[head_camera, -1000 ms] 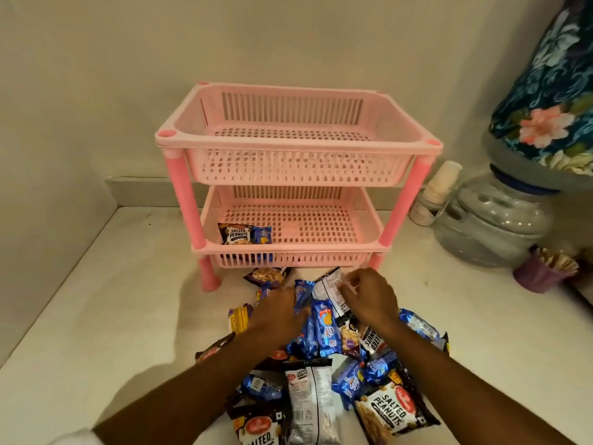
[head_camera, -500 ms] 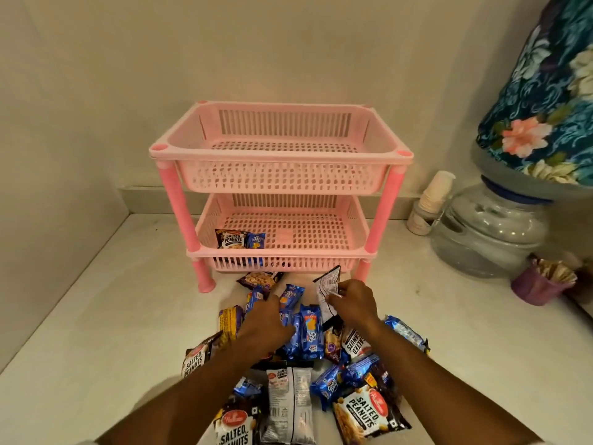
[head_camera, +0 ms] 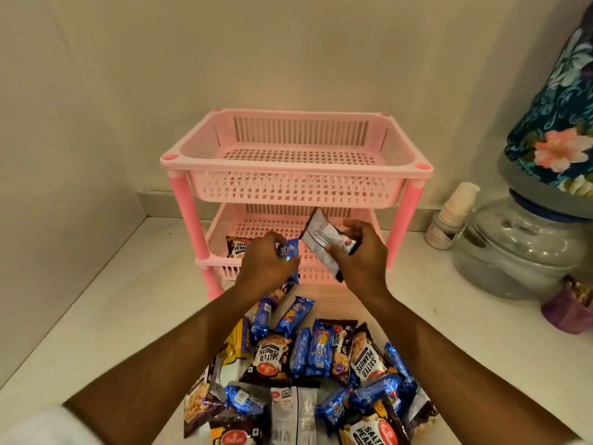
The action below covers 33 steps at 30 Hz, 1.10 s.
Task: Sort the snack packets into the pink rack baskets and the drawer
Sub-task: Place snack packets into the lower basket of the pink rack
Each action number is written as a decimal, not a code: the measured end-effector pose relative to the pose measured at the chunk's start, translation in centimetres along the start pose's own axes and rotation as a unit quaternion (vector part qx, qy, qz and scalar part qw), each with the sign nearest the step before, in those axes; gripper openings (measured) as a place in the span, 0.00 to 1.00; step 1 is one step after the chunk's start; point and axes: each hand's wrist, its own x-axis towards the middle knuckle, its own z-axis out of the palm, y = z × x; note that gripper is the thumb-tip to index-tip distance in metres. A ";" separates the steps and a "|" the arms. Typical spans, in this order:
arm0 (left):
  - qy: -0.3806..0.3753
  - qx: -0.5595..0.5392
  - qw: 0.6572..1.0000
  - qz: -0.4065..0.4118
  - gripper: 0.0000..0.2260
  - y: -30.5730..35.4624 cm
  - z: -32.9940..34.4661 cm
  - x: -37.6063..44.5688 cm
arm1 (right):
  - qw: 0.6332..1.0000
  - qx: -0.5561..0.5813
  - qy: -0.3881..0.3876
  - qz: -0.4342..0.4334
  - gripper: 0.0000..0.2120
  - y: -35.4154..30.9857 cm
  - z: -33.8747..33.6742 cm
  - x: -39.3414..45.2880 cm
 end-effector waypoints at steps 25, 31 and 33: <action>-0.207 0.243 0.947 0.030 0.23 -4.8 6.0 13.7 | 0.855 -0.336 -0.388 -0.066 0.23 7.8 6.6 12.3; -0.216 0.264 0.939 0.047 0.16 -4.8 5.4 13.6 | 0.831 -0.369 -0.411 -0.073 0.27 8.3 7.7 11.3; -0.212 0.250 0.943 0.050 0.15 -4.9 5.5 13.4 | 0.835 -0.355 -0.414 -0.068 0.26 8.3 7.9 11.0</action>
